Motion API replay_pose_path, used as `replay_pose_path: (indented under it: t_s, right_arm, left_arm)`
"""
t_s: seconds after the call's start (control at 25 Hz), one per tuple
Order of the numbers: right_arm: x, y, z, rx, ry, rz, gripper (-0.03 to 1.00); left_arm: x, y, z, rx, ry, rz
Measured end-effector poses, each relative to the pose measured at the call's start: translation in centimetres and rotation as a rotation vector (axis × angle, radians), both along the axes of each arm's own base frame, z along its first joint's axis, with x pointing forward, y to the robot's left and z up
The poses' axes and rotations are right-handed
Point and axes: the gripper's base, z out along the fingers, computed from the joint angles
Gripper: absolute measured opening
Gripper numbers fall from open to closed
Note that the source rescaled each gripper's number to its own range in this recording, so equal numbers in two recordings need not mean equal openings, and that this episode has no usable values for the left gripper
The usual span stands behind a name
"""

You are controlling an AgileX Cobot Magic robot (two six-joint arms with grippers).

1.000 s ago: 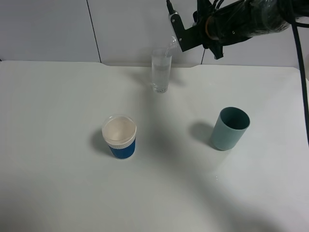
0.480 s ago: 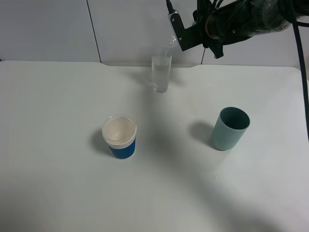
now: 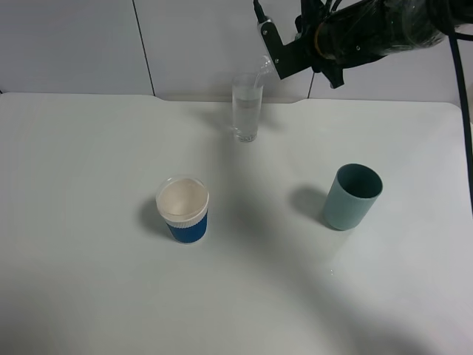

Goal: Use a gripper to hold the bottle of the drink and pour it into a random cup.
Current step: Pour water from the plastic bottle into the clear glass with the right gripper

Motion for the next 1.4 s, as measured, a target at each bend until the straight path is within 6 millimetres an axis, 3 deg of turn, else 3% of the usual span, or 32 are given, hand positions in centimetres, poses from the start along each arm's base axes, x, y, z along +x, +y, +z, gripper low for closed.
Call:
replay_pose_path:
  t_s: [1.4]
  right_arm:
    - [0.00,0.00,0.00,-0.025,0.000,0.011,0.00]
  left_arm:
    - [0.00,0.01,0.00,0.001,0.000,0.001]
